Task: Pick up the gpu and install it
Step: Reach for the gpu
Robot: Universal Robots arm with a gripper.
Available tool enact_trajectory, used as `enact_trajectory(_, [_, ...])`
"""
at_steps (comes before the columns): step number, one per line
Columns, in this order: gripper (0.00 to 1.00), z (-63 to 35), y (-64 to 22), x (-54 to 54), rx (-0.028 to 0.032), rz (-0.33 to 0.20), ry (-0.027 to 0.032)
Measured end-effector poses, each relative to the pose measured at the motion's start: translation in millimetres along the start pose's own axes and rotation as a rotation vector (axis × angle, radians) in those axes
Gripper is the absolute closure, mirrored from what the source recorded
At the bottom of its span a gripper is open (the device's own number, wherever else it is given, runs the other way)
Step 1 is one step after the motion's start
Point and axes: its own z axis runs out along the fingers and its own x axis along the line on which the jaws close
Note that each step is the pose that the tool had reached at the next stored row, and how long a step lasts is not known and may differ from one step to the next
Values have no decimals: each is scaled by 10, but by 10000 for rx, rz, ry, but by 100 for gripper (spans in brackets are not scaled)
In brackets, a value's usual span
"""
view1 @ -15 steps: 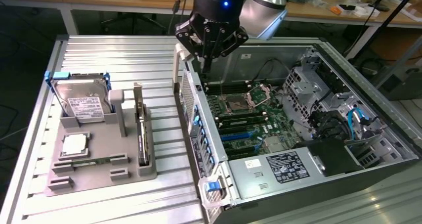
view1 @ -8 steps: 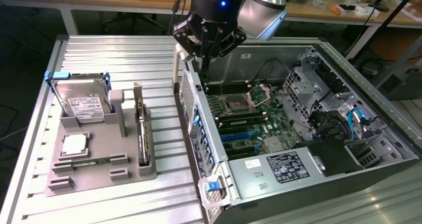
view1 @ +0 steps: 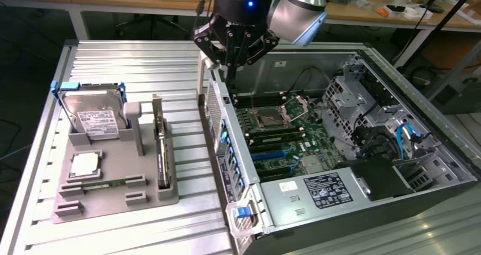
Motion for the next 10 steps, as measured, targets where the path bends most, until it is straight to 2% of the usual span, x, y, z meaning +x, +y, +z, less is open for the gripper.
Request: enact_trajectory(10, [89,-2,-4,59,1,0,0])
